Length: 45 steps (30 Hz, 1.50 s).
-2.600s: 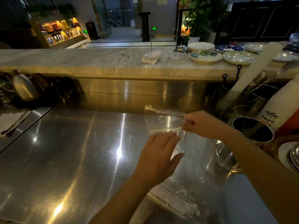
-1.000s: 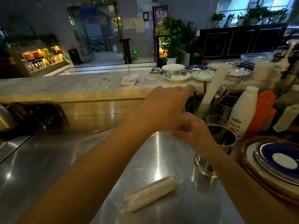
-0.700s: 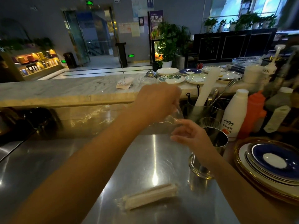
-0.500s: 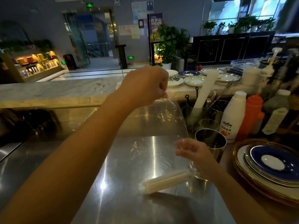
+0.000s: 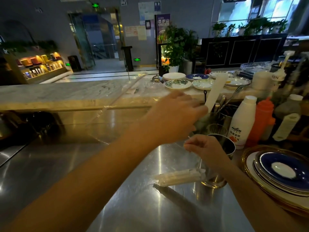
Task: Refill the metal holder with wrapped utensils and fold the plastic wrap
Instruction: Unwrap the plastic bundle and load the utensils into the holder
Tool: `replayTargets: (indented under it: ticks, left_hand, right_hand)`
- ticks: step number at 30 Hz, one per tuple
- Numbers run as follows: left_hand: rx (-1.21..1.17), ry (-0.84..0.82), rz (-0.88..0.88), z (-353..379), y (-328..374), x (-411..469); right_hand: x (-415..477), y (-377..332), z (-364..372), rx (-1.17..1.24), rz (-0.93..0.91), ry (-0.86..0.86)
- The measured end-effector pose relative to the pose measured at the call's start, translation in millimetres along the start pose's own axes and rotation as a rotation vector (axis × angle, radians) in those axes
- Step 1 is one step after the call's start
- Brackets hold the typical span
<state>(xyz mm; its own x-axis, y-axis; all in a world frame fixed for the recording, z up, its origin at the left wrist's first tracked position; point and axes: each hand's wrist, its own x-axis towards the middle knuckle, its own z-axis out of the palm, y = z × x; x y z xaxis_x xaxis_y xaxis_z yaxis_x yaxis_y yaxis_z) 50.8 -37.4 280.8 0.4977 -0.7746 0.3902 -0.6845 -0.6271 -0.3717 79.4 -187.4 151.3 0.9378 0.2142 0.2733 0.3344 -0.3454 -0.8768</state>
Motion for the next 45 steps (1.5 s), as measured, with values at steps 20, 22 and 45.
replayTargets:
  ticks: [20,22,45]
  left_hand:
    - [-0.014,-0.277,-0.216,31,-29,0]
    - [-0.037,-0.266,-0.239,29,-35,-3]
    - [-0.305,-0.549,-0.536,70,-86,-102]
  right_hand:
    - [-28,38,-14,-0.12,0.133,-0.016]
    - [-30,42,-13,-0.097,0.124,-0.006]
    - [-16,36,-37,0.119,0.056,0.292]
